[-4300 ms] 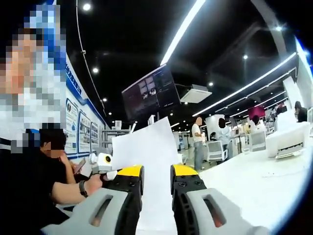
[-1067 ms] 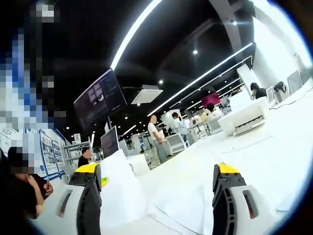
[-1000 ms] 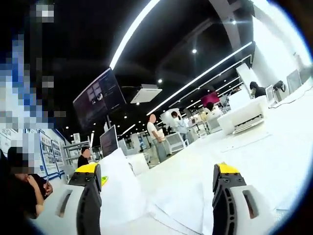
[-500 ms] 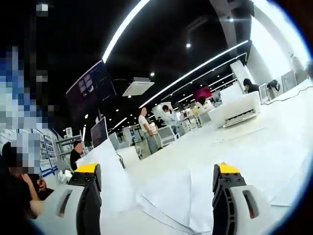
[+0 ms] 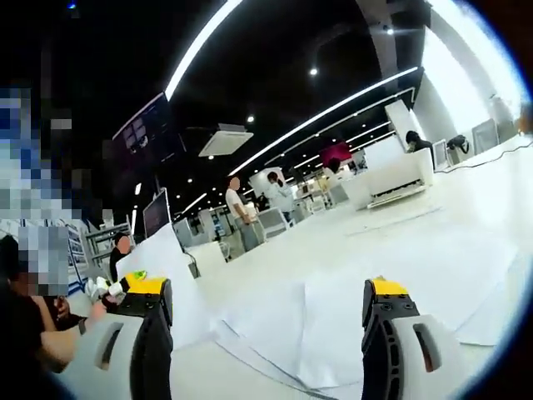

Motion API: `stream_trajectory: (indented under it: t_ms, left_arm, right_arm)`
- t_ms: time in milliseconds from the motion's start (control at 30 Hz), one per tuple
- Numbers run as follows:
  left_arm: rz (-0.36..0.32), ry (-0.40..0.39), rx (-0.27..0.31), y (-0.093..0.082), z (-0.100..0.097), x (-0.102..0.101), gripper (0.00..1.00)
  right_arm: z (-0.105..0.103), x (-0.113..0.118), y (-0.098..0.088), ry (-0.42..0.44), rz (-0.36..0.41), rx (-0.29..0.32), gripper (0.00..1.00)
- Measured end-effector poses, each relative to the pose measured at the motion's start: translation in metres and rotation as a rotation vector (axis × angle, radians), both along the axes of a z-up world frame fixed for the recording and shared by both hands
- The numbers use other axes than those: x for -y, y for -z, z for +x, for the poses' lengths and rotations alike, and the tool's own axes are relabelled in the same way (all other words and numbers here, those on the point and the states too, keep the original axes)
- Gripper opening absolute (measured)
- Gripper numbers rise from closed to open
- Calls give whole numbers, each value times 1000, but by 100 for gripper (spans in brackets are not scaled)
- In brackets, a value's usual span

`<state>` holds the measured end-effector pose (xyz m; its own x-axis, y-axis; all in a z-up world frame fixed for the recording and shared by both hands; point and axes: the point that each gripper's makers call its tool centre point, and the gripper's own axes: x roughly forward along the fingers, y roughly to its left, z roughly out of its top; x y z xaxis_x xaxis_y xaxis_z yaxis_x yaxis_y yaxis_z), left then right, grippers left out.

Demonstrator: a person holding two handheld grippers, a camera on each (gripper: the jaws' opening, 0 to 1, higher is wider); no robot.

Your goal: Organize the stack of printing papers by aligning and flattening the scattered papers on the table

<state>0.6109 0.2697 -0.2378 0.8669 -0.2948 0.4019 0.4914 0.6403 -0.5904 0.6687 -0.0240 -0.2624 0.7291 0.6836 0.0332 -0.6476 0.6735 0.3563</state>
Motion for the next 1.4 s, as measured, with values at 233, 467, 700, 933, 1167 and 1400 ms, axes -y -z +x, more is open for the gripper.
stream_trajectory:
  t_ms: [233,467,700,933,1167,1400]
  left_arm:
    - [-8,2,1,0,0,-1,8]
    - [-12,3,0,0,0,-1,8]
    - [-18,5,0,0,1,-2,8]
    - [-27,6,1,0,0,-3,8]
    - [-34,8,2,0,0,-3,8]
    - [-35,6,-3,0,0,-3,8]
  right_arm:
    - [3,6,9,29,-19,-8,90]
    - [4,7,18,37,-60,0,89]
    - [4,9,21,39,-91,30,89]
    - [8,19,28,71,-147,39,88]
    - [13,27,30,81,-143,28,88]
    - [16,36,33,97,-118,-2,88]
